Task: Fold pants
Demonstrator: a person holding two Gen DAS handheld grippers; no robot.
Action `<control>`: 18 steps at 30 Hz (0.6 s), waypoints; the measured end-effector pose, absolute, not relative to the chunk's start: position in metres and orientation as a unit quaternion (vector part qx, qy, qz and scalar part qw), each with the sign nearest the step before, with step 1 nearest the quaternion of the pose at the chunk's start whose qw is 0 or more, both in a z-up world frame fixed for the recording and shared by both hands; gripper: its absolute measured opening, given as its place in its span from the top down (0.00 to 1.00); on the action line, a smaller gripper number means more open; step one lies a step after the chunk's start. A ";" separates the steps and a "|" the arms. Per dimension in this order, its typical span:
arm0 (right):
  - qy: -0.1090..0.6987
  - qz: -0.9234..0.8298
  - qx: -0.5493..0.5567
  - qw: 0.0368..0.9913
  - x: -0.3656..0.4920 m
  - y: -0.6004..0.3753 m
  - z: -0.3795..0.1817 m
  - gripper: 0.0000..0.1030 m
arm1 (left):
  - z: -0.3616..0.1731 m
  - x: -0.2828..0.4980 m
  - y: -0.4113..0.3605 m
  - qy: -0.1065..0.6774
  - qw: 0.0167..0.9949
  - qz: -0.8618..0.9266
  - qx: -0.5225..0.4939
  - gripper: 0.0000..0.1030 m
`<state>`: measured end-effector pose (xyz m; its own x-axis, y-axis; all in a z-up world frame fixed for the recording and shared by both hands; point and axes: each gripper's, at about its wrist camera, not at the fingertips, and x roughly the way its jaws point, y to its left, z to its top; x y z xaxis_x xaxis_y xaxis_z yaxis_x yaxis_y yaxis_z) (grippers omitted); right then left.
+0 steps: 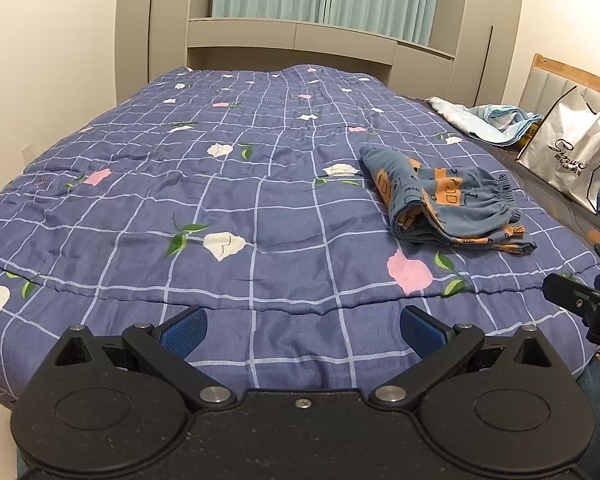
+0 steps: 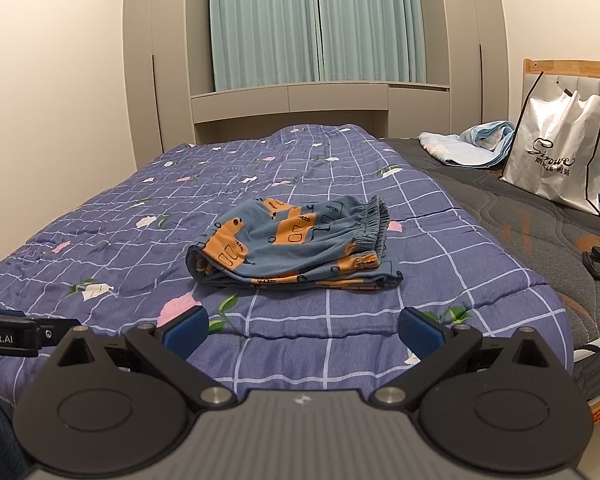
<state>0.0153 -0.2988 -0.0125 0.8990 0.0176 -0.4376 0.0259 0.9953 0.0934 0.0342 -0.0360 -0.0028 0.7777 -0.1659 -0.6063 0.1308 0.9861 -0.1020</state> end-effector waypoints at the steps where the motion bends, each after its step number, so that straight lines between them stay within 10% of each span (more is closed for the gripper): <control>1: 0.225 -0.002 0.049 0.973 0.015 -0.299 -0.013 0.00 | -0.002 0.034 -0.036 0.324 0.943 -0.079 -0.027 0.01; 18: 0.225 -0.002 0.048 0.973 0.015 -0.298 -0.012 0.00 | -0.002 0.034 -0.037 0.331 0.940 -0.082 -0.030 0.01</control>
<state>0.0154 -0.2983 -0.0122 0.8987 0.0172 -0.4382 0.0263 0.9953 0.0928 0.0335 -0.0369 -0.0016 0.7680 -0.1742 -0.6163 0.1350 0.9847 -0.1101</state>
